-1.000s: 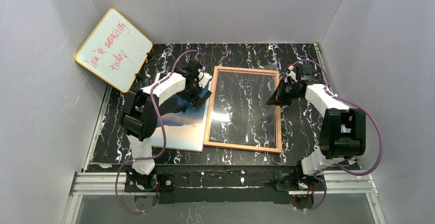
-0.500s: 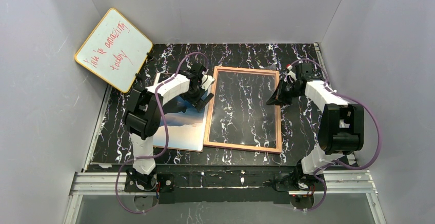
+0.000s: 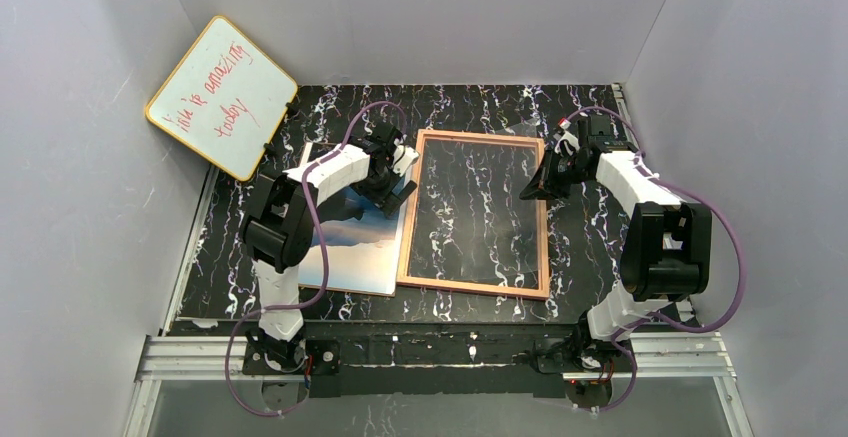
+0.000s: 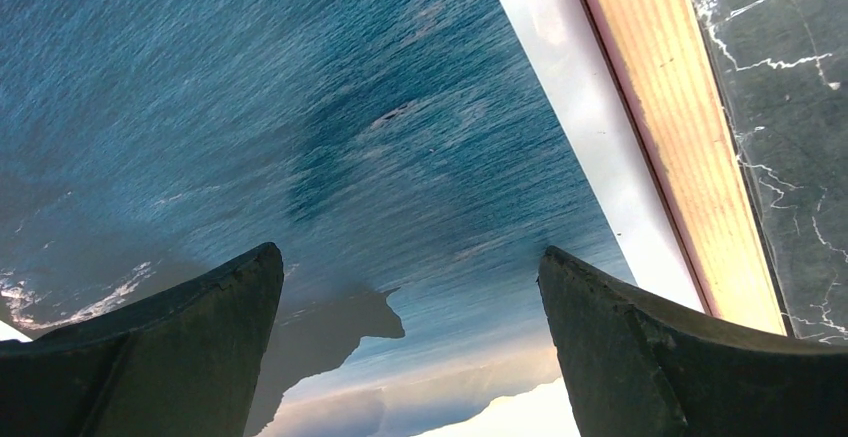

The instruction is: Put the photo into the frame

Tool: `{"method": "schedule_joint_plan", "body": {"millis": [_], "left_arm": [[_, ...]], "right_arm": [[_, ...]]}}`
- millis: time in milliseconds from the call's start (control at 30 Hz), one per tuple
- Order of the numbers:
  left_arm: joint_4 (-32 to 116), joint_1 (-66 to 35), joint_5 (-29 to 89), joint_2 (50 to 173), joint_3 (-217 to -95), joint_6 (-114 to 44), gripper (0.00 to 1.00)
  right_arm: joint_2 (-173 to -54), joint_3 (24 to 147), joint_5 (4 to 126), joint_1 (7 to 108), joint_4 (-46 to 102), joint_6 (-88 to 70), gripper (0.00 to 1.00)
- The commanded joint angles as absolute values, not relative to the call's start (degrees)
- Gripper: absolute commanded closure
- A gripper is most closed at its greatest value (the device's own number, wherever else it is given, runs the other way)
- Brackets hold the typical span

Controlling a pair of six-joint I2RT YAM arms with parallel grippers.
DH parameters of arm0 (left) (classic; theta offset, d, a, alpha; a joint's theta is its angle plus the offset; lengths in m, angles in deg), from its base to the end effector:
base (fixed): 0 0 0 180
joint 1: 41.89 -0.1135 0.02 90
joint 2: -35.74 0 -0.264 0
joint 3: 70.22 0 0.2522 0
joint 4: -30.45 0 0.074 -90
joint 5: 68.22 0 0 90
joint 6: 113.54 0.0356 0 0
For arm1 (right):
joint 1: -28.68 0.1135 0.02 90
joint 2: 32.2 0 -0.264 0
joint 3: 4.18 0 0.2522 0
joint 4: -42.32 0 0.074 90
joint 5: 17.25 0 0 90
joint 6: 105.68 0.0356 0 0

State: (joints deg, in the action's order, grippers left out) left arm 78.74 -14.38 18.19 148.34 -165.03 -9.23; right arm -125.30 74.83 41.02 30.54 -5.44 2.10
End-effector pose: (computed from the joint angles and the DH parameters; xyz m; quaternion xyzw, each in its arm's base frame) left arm 0.3611 -0.1856 0.1801 0.3429 0.9157 0.0066 0.2093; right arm 0.3273 0.0294 0.2238 0.0634 0.9332 0.3012 0.1853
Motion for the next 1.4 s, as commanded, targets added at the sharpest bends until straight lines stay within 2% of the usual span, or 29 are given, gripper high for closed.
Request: {"method": "schedule_joint_plan", "body": {"millis": [0,667,1367], "left_arm": [[78.28,-14.03,19.67,147.11,-164.25,-9.82,0.02],[76.61,-13.68,20.93,147.63,-163.77,-10.73,0.06],[74.68,-10.93,21.08,144.91,-160.19,-8.45,0.05]], "right_arm": [[-125.12,75.19,39.05,30.43,-4.83,1.71,0.99],[-120.34,71.44,37.98,30.35,-0.01,3.69,0.99],[-116.35,68.32,37.03,30.17,6.8,7.18,0.99]]}}
